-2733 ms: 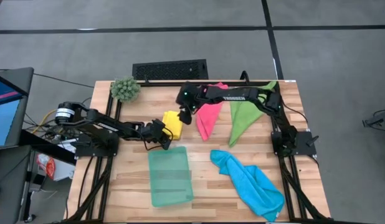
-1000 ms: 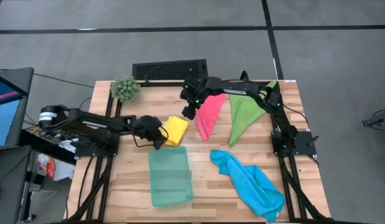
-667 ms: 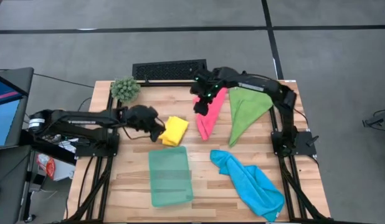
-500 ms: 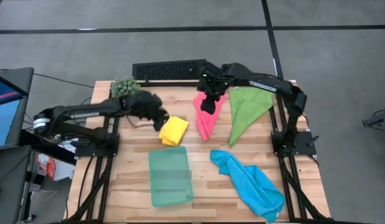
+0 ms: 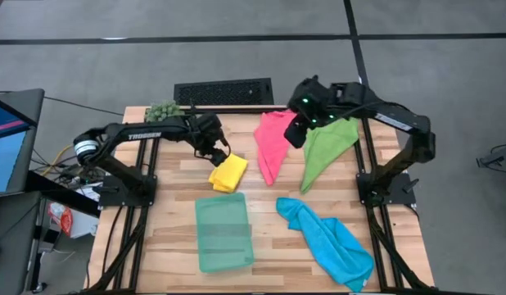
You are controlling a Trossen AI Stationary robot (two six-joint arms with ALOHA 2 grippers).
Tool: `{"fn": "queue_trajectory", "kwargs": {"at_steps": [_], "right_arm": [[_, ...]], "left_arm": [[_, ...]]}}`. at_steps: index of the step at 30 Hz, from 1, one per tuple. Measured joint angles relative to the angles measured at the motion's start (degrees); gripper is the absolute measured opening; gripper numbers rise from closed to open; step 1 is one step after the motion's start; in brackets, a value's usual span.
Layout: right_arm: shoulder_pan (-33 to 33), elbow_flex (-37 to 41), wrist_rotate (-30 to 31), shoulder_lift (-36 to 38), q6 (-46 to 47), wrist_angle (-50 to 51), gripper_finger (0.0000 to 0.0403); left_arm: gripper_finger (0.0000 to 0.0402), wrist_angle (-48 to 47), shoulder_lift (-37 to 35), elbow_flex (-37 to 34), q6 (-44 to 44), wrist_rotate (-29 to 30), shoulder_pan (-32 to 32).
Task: Fold microfiber towels
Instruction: Put the folded yellow towel in the green bin
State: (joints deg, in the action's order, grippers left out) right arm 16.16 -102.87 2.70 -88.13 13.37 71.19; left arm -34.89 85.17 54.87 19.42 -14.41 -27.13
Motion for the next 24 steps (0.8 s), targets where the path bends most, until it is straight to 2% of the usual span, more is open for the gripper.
{"fn": "queue_trajectory", "kwargs": {"at_steps": [4, 10, 14, 19, 22, 24], "right_arm": [[-1.7, 0.0, 2.3, 2.3, 2.6, 0.5, 0.024], [-3.9, 0.0, 4.2, 3.2, 5.2, 3.4, 0.024], [-5.3, 0.0, 5.2, 3.2, 6.2, 6.1, 0.024], [-7.2, 0.0, 5.4, 3.0, 6.2, 6.2, 0.024], [-8.1, 0.0, 5.4, 3.0, 6.2, 6.1, 0.024], [-8.7, 0.0, 6.0, 3.1, 6.2, 6.1, 0.024]], "left_arm": [[0.0263, 1.1, 2.7, 0.0, 1.2, 5.4, 2.0], [0.0265, 3.7, 8.5, 0.0, 3.6, 6.1, 3.0], [0.0265, 3.7, 11.1, 0.0, 4.5, 9.2, 3.8], [0.0265, 5.0, 14.3, -0.1, 5.7, 9.0, 5.1], [0.0264, 6.4, 16.0, -1.2, 7.3, 6.8, 5.4], [0.0253, 6.7, 16.8, -1.6, 8.5, 7.1, 5.5]]}}
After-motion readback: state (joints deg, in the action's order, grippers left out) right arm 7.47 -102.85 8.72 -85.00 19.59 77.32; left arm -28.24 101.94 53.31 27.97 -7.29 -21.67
